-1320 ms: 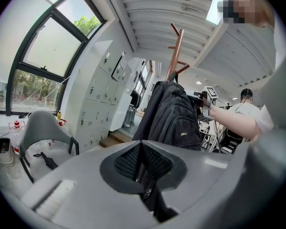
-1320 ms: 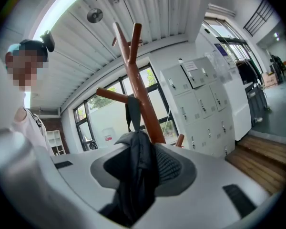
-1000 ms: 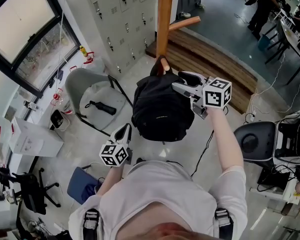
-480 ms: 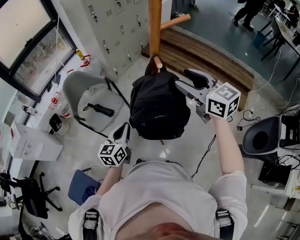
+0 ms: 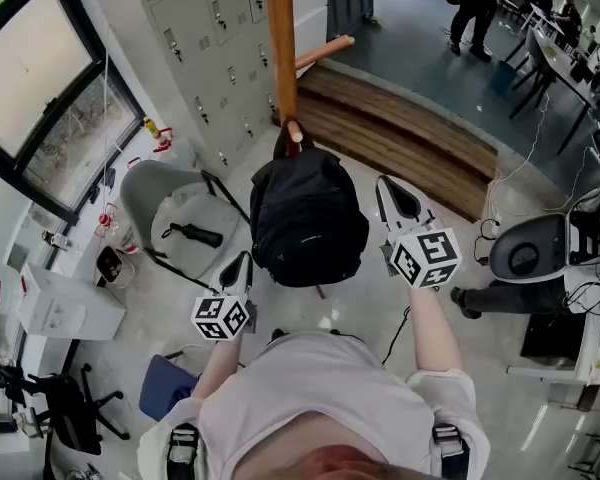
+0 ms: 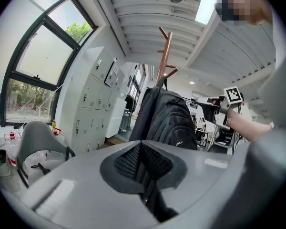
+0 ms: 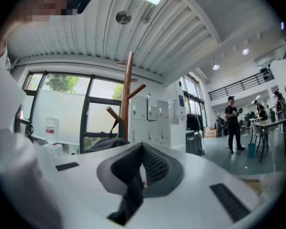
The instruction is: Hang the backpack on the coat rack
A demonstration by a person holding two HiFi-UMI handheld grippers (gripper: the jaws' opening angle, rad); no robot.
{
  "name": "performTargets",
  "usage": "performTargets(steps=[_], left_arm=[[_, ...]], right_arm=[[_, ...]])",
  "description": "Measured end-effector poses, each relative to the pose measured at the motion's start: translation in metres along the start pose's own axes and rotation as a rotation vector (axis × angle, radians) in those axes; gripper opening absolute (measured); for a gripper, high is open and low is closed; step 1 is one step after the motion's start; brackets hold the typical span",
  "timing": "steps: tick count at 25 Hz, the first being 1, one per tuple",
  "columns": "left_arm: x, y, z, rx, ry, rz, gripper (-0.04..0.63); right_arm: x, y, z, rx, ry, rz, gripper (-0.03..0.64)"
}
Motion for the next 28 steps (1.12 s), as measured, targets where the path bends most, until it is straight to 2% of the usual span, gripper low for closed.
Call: performTargets(steps=[11,14,17,21,28], left_arm=[[0.024,0.004,0.052,0.133,0.158,-0.008,0.011],[0.026,0.009,0.061,0.154,0.179,-0.015,0.011],[0.030,0.012,0.069,0.176,0.212,-0.015,0.011],[0.037,0.015,0.075,0.189,0.270,-0.013,0.011],[0.043,0.019,0.082,0.201,0.265,-0.021,0.011]], right_arm=[[0.003,-0.060,-0.057,-0.028,0.094,-0.237,0.009],[0.006,-0.073,-0.064,-0.047,0.077,-0.286,0.009],[0.007,-0.087,-0.068,-0.074,0.038,-0.315,0.009],[0.018,-0.103,-0.072,-0.094,0.051,-0.345,0.008],[0.016,-0.104,-0.073,-0.097,0.063,-0.347,0.008]])
Point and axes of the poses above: the fingertips, and each gripper's own axes: y forward along the fingers, x to its right, z out of its top, the point moved 3 cm from there along -y, backward along the fingers, and after that the axes turned 3 degrees about x, right-handed, at the moved point
